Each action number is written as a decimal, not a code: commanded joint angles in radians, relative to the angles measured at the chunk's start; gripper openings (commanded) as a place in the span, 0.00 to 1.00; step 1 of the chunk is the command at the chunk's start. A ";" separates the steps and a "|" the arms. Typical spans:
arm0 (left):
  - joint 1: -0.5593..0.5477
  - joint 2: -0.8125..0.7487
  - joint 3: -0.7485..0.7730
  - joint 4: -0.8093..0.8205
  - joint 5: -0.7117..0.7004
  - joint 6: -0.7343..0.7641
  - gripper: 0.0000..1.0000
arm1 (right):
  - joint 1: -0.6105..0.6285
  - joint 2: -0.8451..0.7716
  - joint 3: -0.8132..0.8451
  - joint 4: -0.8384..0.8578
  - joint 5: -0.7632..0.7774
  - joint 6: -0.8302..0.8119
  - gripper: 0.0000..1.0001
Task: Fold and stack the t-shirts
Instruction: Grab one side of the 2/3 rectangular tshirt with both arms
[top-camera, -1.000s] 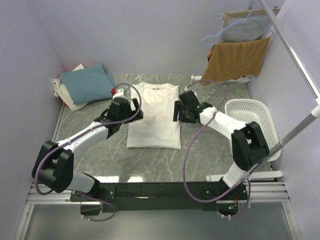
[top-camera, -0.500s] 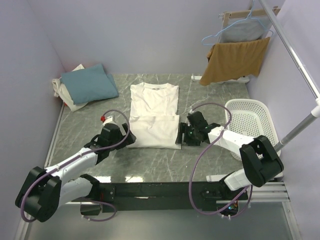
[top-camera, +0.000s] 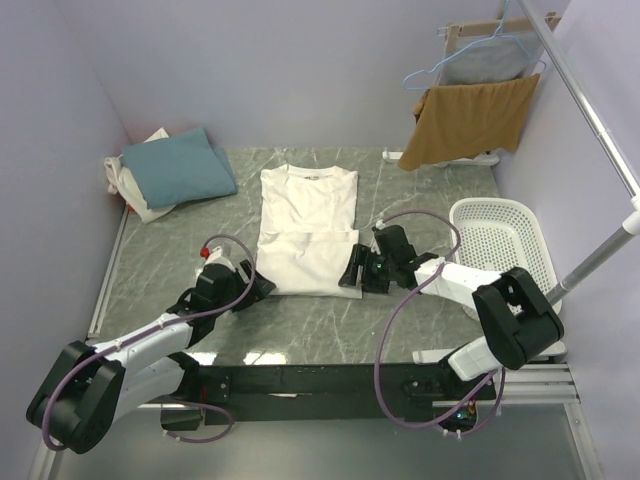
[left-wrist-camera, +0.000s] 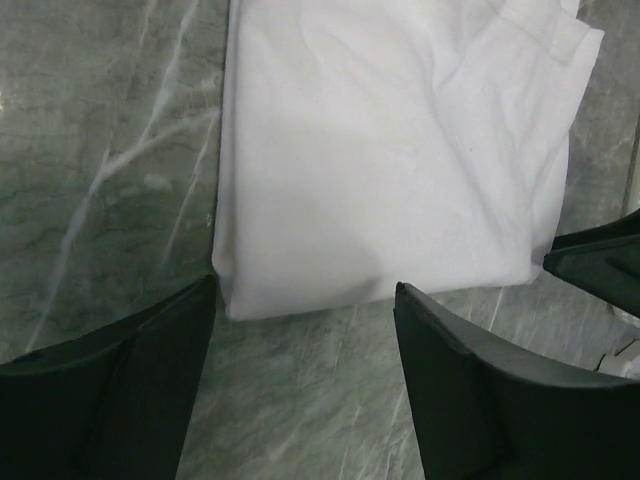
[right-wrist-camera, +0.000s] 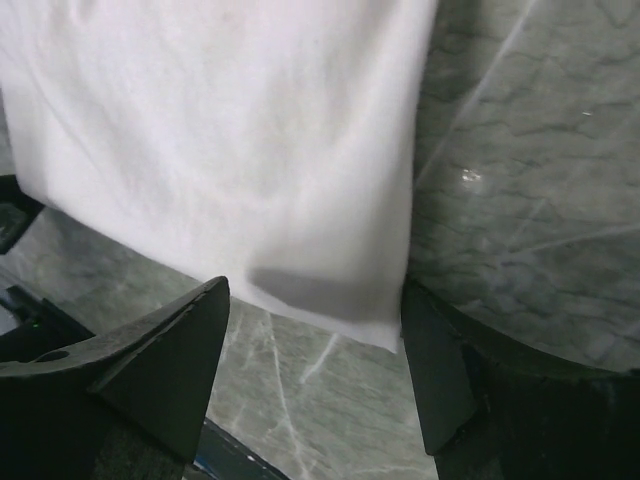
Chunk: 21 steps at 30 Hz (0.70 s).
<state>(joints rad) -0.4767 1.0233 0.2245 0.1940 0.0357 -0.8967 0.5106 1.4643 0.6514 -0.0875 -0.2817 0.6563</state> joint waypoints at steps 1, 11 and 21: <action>-0.003 -0.006 -0.043 0.056 0.033 -0.027 0.76 | 0.003 0.059 -0.044 0.060 -0.043 0.042 0.76; -0.003 0.090 0.041 0.038 -0.033 0.038 0.75 | 0.005 0.146 -0.044 0.098 -0.053 0.063 0.69; -0.002 0.119 0.075 -0.014 -0.118 0.018 0.97 | 0.003 -0.012 -0.058 -0.077 0.138 0.052 0.75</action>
<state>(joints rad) -0.4812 1.1061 0.2665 0.2455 -0.0257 -0.8864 0.5163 1.4872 0.6346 0.0036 -0.2741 0.7349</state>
